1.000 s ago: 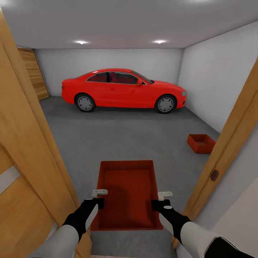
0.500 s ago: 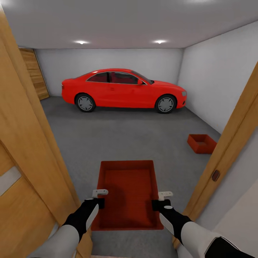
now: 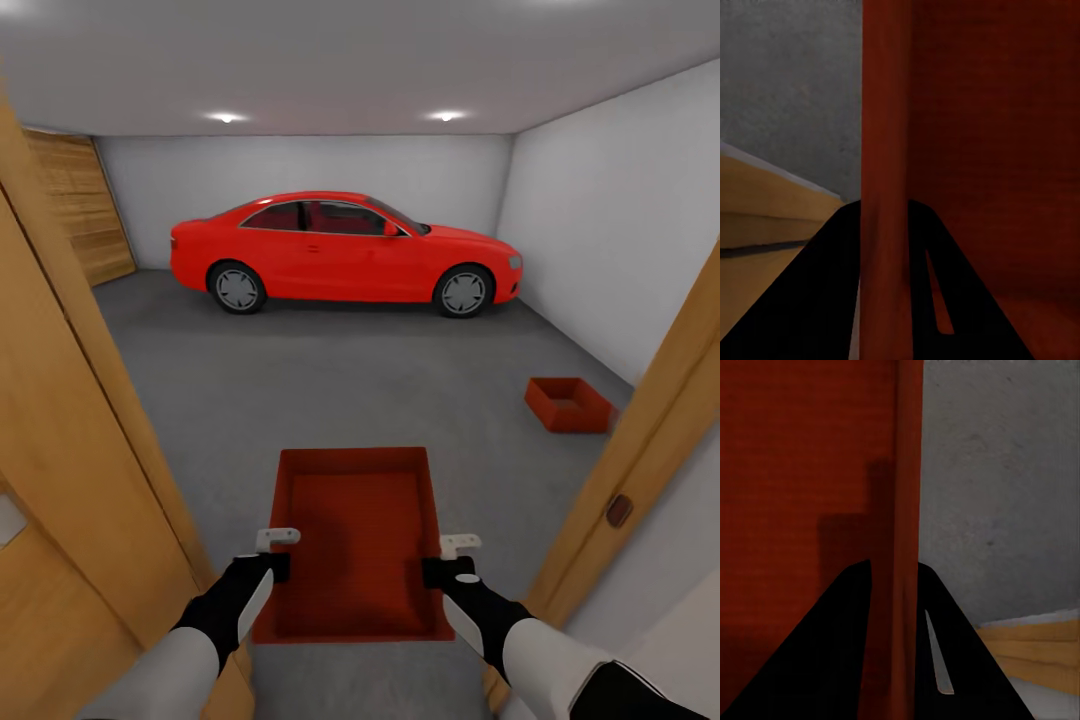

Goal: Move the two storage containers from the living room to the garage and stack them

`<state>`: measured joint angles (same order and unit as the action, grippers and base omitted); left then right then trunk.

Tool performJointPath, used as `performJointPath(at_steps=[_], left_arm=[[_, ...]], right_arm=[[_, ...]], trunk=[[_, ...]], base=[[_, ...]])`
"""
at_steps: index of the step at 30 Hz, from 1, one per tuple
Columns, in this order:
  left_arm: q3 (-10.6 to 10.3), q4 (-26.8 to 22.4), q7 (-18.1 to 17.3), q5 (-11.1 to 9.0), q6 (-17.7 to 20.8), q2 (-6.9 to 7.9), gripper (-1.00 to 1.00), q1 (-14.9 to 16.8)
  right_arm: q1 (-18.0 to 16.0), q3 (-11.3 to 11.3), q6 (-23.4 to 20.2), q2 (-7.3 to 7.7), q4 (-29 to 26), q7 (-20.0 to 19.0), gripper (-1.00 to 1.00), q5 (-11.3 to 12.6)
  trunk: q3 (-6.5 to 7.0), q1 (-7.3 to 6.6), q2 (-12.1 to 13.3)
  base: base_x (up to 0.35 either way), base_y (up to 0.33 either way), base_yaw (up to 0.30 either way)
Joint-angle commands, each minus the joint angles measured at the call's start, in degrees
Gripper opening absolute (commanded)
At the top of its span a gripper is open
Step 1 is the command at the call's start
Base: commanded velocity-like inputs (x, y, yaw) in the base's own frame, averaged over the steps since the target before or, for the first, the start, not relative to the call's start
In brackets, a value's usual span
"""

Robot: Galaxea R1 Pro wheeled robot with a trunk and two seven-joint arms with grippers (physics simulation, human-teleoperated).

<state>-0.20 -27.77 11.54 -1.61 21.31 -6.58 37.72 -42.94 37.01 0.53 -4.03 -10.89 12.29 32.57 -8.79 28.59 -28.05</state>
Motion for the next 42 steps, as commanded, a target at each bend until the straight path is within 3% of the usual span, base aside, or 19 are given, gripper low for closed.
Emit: performJointPath(at_steps=[1, 42], left_arm=[[-0.1, 0.0, 0.5, 1.1, 0.6, 0.16, -1.0, 0.0], [-0.1, 0.3, 0.6, 1.1, 0.7, 0.16, -1.0, 0.0]], right_arm=[[-0.1, -1.8, 0.2, 1.32, -0.1, 1.1, -1.0, -0.5], [-0.1, -1.8, 0.2, 1.3, -0.1, 1.1, -1.0, -0.5]], trunk=[[-0.1, 0.06, -0.1], [-0.1, 0.06, -0.1]], base=[[0.313, 0.0, 0.0], [0.321, 0.0, 0.0]])
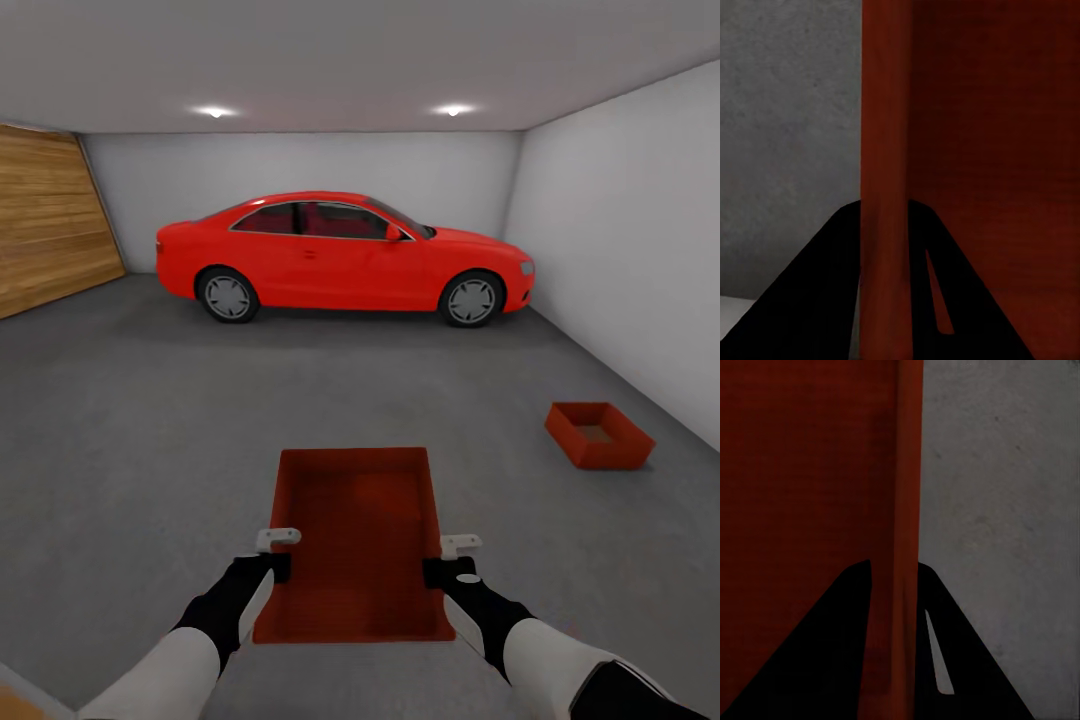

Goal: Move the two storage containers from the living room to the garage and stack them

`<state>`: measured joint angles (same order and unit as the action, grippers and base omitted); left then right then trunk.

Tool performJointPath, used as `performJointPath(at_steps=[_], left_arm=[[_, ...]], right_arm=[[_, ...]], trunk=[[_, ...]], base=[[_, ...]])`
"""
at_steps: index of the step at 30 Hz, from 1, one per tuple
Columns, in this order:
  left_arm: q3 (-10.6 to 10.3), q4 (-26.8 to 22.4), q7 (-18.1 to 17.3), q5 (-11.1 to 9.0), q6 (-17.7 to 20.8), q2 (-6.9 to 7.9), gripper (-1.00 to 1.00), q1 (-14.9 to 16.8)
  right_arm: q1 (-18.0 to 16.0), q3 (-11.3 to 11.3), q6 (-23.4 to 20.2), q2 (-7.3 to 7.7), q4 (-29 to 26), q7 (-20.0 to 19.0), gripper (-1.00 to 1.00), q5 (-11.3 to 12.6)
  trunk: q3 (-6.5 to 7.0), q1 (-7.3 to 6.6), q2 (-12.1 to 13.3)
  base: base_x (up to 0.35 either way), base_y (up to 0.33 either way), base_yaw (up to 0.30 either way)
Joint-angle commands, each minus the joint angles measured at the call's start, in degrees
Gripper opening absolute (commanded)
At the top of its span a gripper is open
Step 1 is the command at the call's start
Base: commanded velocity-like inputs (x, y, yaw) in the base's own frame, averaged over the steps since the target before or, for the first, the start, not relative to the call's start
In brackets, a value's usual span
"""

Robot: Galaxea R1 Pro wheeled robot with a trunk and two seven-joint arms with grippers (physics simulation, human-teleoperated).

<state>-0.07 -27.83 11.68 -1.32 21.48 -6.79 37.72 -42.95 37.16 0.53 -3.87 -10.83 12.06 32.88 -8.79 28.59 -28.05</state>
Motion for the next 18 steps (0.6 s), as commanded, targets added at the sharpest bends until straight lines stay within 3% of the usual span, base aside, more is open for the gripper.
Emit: performJointPath(at_steps=[1, 18], left_arm=[[-0.2, 0.3, 0.5, 0.8, 0.5, 0.37, -1.0, 0.0], [-0.2, 0.4, 0.5, 0.8, 0.6, 0.37, -1.0, 0.0]], right_arm=[[-0.1, -1.9, 0.2, 1.14, -0.2, 1.3, -1.0, -0.8], [-0.1, -1.9, 0.2, 1.23, -0.2, 1.3, -1.0, -0.8]], trunk=[[-0.1, 0.06, -0.1], [-0.1, 0.06, -0.1]], base=[[0.321, 0.0, 0.0], [0.322, 0.0, 0.0]])
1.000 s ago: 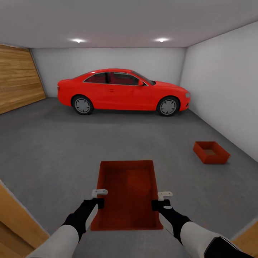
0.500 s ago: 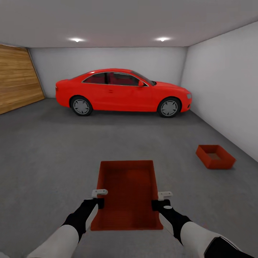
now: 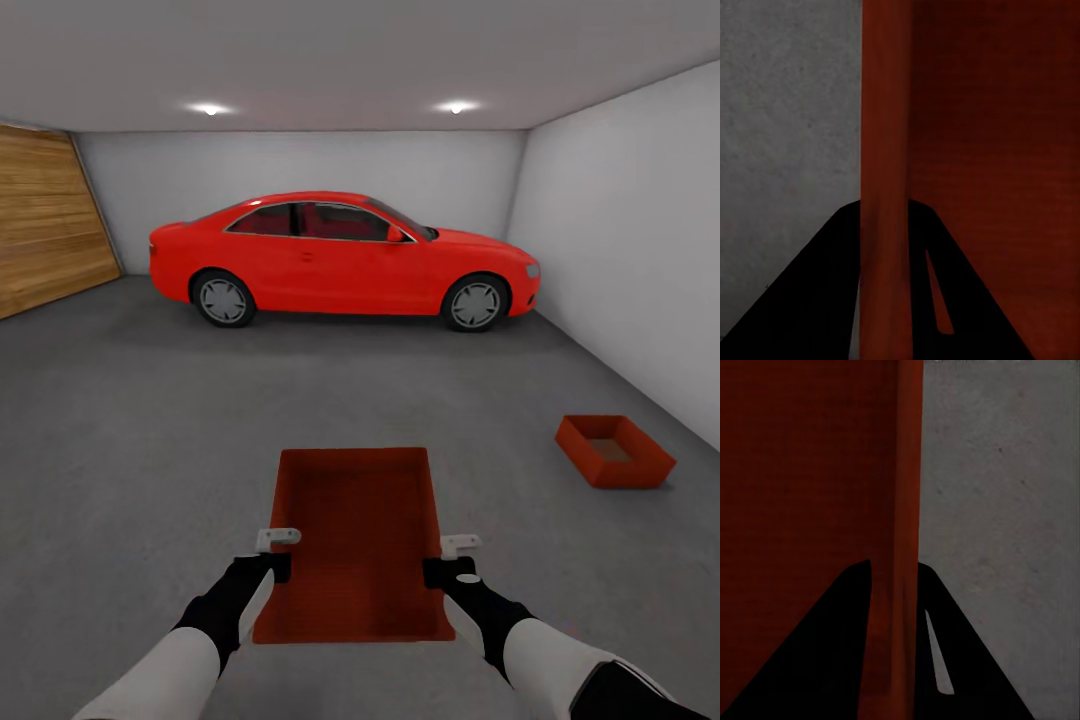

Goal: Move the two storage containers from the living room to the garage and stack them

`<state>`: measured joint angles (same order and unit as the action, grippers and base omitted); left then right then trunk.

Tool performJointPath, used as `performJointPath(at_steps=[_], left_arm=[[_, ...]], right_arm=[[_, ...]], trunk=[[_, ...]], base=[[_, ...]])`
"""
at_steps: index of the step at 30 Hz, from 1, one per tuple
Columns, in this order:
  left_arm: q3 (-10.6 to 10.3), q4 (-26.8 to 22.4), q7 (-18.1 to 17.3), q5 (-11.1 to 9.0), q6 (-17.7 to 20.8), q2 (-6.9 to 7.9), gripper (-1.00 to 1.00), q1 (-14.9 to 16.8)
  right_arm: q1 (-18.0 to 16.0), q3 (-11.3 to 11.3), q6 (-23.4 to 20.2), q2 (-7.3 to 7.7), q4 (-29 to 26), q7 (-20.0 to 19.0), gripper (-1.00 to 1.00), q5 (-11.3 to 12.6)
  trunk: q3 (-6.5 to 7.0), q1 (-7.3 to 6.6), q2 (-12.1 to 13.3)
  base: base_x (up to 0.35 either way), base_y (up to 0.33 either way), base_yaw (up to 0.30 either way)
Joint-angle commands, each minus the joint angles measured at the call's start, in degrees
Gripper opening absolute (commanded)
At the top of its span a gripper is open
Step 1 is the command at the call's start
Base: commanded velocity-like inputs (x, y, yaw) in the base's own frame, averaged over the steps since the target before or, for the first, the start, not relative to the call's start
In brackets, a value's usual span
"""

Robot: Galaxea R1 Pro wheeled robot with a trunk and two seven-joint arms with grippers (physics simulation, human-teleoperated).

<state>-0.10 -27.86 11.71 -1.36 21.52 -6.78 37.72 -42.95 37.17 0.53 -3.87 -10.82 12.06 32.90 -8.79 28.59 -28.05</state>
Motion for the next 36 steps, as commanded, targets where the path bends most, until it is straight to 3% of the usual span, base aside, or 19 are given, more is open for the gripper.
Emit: performJointPath(at_steps=[1, 36], left_arm=[[-0.2, 0.4, 0.5, 0.8, 0.5, 0.37, -1.0, 0.0], [-0.2, 0.5, 0.5, 0.8, 0.5, 0.37, -1.0, 0.0]], right_arm=[[-0.1, -1.9, 0.2, 1.23, -0.2, 1.3, -1.0, -0.8], [-0.1, -1.9, 0.2, 1.23, -0.2, 1.3, -1.0, -0.8]], trunk=[[-0.09, 0.06, -0.1], [-0.09, 0.06, -0.1]], base=[[0.321, 0.0, 0.0], [0.322, 0.0, 0.0]])
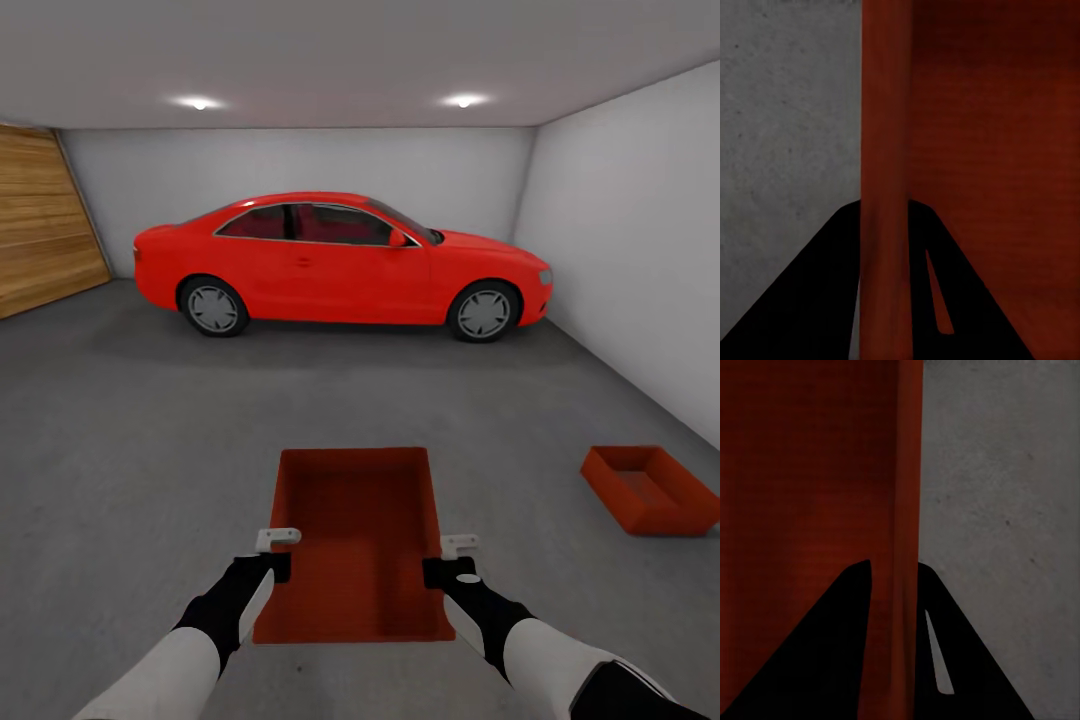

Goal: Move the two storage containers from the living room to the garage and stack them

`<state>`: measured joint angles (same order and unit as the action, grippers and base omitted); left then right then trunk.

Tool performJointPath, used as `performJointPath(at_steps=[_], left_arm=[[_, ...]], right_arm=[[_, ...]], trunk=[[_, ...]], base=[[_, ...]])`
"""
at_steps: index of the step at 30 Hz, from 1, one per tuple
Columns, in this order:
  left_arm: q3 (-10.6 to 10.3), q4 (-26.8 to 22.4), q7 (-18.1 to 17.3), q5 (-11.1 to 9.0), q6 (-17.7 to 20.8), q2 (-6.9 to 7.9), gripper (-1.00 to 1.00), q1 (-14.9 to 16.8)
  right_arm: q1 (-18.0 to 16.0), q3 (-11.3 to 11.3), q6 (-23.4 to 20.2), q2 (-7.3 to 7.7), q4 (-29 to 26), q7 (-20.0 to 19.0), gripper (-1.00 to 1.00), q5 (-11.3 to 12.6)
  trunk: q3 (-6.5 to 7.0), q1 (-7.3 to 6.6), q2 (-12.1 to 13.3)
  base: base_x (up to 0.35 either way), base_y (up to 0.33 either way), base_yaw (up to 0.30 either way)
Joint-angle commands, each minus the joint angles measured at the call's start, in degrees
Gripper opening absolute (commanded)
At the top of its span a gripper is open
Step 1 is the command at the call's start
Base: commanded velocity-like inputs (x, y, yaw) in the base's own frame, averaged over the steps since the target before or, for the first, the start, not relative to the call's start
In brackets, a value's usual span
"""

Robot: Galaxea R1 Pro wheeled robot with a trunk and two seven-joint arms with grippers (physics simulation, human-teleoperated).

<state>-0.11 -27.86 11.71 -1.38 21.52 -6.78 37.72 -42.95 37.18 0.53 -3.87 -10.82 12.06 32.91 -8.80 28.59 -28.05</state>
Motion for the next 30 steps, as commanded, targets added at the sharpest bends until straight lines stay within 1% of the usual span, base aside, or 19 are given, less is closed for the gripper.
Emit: performJointPath(at_steps=[1, 30], left_arm=[[-0.2, 0.5, 0.5, 0.8, 0.5, 0.36, -1.0, 0.0], [-0.2, 0.4, 0.5, 0.8, 0.5, 0.36, -1.0, 0.0]], right_arm=[[-0.1, -1.9, 0.2, 1.24, -0.2, 1.3, -1.0, -0.8], [-0.1, -1.9, 0.2, 1.24, -0.2, 1.3, -1.0, -0.8]], trunk=[[-0.09, 0.06, -0.1], [-0.09, 0.06, -0.1]], base=[[0.322, 0.0, 0.0], [0.322, 0.0, 0.0]])
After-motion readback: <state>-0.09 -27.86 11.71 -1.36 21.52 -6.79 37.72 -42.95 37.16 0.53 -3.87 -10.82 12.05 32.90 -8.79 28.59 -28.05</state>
